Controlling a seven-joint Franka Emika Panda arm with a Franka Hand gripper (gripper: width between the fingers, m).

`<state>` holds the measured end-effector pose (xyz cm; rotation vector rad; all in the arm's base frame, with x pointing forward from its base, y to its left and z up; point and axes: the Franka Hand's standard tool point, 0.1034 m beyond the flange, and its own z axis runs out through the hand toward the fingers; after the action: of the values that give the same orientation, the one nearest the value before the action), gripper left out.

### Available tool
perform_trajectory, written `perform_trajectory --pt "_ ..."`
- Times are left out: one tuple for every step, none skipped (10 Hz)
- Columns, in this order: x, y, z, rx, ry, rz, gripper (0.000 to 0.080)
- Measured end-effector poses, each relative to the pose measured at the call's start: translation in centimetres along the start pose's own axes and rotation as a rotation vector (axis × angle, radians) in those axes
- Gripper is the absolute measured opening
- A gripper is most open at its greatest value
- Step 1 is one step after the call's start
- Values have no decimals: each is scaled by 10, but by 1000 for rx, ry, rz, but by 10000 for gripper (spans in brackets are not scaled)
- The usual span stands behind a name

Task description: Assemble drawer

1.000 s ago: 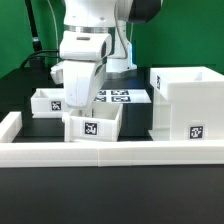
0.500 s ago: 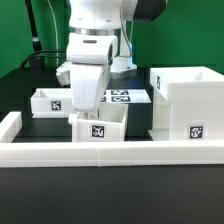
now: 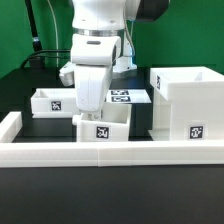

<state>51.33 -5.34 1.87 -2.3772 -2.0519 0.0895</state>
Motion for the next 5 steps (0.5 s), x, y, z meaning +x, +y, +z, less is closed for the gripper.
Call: perform_trajectory --pt "1 -1 2 5 0 -8 42" --pt "5 1 2 6 2 -29 42" --pt "10 3 0 0 6 -60 42" --pt "13 4 0 -2 3 -81 42" --pt "12 4 0 -4 3 -79 42"
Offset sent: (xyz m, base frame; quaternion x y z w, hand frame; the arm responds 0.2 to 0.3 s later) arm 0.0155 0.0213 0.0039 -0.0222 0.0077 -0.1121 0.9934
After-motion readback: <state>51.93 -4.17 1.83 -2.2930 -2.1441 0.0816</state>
